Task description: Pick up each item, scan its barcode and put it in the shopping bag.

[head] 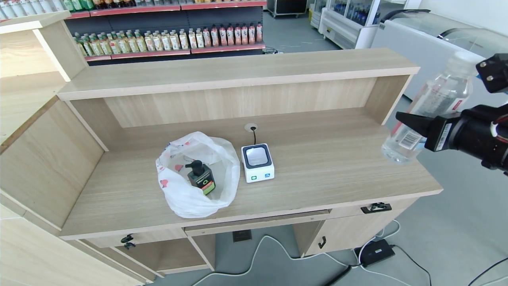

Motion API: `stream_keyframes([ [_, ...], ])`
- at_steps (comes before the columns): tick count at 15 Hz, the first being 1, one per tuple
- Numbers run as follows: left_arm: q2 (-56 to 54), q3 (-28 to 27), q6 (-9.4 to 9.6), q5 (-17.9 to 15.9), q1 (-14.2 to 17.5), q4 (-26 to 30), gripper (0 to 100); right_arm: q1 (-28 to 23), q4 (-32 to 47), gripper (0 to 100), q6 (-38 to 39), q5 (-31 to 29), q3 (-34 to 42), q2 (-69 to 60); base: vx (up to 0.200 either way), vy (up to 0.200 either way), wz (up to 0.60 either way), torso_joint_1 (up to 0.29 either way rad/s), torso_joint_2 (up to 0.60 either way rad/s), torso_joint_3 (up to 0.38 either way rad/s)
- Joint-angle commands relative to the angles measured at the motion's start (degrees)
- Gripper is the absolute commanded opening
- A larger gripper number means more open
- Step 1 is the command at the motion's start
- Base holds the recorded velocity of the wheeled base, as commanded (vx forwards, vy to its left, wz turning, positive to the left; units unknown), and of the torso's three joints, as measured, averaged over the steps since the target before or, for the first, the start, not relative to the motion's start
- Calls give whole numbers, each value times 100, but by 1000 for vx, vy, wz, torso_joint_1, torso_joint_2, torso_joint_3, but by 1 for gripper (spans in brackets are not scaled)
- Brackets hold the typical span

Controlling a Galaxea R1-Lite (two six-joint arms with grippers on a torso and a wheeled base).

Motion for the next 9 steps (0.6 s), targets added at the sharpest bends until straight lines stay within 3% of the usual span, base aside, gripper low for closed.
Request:
stream_keyframes([
  [1,-2,0,-2,-1,-4,-4,100,-153,-20,0,-111,-109,-89,333,0,0,0,0,0,0],
  [9,-2,0,-2,-1,-4,-4,100,-373,-513,0,-506,-188,-195,913,0,0,0,0,0,0],
])
